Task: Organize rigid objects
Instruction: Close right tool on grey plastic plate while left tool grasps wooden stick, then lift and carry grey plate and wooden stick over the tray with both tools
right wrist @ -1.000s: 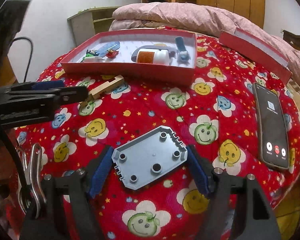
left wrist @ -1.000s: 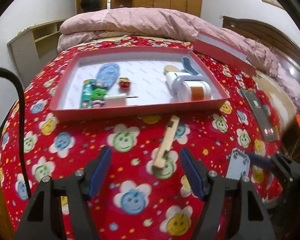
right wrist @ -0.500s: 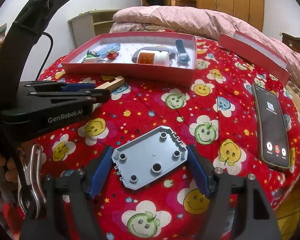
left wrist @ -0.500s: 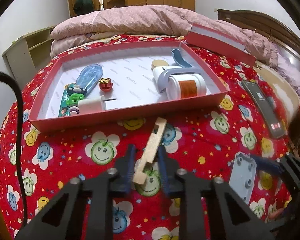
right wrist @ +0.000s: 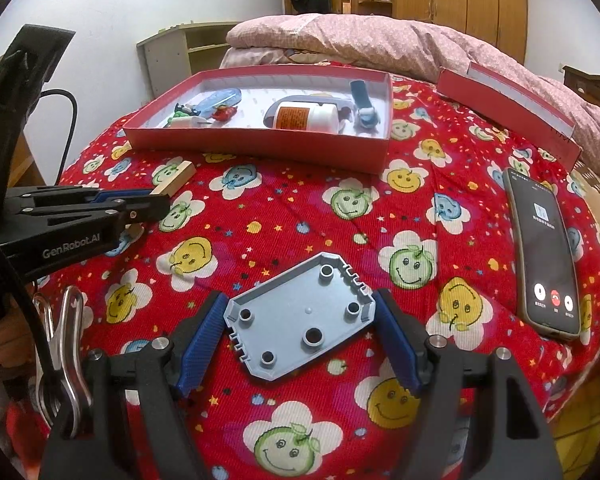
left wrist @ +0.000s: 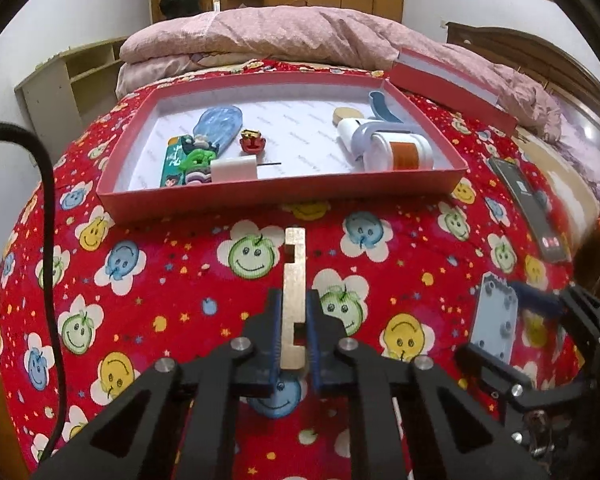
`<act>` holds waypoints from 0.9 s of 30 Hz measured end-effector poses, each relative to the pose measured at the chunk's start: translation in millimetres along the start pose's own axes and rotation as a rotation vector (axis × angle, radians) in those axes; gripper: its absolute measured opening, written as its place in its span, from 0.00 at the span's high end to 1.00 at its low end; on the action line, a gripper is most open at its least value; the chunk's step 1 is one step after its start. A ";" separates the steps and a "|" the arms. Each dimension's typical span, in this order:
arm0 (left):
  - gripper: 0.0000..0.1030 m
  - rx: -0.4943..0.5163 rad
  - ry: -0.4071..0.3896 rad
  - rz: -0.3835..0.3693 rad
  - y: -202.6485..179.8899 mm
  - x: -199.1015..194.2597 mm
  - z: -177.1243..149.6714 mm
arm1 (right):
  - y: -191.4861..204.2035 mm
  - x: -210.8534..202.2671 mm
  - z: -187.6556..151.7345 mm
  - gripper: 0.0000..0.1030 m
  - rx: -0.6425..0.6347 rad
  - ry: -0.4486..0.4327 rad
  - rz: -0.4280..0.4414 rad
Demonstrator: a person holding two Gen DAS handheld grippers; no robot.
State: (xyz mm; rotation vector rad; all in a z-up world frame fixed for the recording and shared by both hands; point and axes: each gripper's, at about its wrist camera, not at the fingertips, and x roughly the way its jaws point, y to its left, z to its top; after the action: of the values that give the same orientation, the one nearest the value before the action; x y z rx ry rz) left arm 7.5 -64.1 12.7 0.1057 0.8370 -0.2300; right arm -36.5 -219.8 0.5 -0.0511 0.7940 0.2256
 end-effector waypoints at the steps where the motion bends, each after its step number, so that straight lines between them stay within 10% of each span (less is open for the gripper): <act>1: 0.89 0.007 -0.006 0.007 -1.3 0.0 -0.2 | 0.1 0.0 0.0 0.27 0.000 0.000 0.000; 27: 0.89 -0.049 -0.050 -0.004 15.5 -25.3 2.0 | 2.3 -0.7 -0.7 0.27 -0.004 0.000 -0.007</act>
State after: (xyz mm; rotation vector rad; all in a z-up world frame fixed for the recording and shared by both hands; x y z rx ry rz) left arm -3.7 -45.4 32.8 0.0523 0.7930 -0.2152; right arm -37.9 -217.8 0.6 -0.0571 0.7929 0.2208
